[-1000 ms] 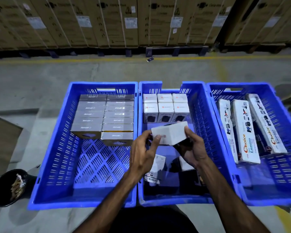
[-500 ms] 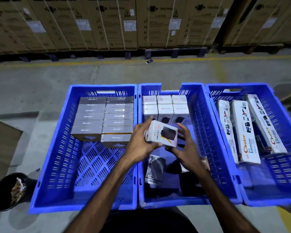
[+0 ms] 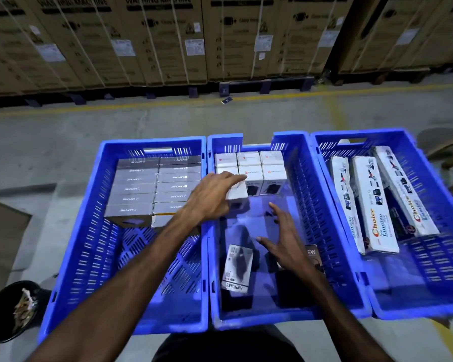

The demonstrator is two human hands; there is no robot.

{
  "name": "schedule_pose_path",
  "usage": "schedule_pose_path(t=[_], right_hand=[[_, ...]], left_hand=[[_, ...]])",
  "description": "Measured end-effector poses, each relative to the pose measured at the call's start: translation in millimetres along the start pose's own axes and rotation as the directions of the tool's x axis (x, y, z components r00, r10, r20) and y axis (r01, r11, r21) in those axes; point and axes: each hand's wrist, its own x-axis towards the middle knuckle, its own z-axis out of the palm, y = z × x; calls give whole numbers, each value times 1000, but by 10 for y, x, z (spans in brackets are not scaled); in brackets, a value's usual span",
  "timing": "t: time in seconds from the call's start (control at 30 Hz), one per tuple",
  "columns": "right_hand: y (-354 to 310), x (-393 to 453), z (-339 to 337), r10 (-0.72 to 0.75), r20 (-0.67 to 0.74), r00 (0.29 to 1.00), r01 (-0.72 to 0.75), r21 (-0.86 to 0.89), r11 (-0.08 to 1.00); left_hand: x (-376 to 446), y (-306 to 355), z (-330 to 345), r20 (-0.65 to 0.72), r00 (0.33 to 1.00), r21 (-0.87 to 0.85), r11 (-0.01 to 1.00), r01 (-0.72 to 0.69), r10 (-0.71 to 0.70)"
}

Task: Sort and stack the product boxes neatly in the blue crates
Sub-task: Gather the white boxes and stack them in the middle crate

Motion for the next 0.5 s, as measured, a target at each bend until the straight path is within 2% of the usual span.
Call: schedule_pose_path(t=[0.1,0.23,0.37,0.5], right_hand=[[71,-53,-73,29,14,999,-29,-7,1000],[153,-149,-215,70,-9,998,-71,-137,988],[278,-216,-302,93,-21,995,-96,-247,964],[327,-256,-330,126,-21,992,-127,-297,946]], left_hand=[[237,-142,20,50,998,185,982,-42,33],[459,-244,37,76,996,328,942,-74,51],[572,-200,123,94,993,514,850,-114,76],[603,-144,250,100,994,590,803,-85,31]])
